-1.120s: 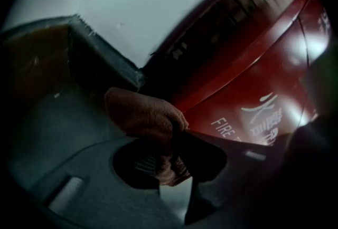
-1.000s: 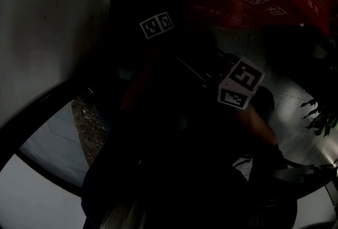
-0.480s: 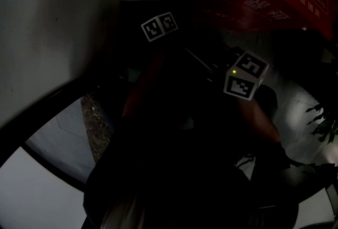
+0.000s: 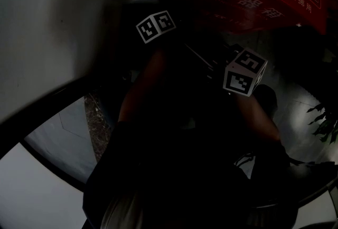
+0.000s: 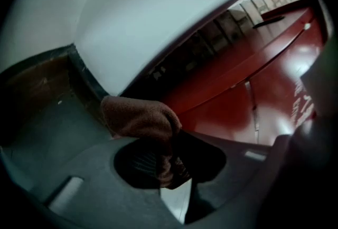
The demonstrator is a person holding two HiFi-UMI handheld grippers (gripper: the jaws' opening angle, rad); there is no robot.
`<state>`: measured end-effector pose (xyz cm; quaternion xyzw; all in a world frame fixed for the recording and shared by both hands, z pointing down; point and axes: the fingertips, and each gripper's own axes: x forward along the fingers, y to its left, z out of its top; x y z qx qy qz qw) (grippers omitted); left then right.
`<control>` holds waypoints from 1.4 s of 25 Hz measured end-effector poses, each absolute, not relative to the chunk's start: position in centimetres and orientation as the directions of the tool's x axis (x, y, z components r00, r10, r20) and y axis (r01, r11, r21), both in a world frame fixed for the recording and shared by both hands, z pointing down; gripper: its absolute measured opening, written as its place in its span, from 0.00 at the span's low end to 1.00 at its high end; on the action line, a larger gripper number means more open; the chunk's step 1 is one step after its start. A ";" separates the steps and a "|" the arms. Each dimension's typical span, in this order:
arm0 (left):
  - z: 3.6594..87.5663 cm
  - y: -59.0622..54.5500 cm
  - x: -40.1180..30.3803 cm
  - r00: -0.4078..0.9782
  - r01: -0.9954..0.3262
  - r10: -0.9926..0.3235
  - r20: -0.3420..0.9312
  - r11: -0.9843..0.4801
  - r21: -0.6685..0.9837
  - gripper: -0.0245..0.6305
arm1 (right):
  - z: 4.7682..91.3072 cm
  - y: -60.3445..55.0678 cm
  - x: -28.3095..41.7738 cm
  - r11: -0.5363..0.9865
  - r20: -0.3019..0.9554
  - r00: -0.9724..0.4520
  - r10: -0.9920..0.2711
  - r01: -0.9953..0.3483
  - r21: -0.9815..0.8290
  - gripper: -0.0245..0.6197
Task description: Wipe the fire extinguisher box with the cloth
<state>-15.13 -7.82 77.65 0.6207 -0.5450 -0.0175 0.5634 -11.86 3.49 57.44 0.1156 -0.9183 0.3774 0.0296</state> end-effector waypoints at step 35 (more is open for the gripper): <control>58.9 -7.6 -13.9 0.522 -0.684 -0.770 0.368 -0.120 0.720 0.19 | 58.8 2.9 -10.9 0.653 0.192 -0.957 -0.216 -0.288 -0.700 0.04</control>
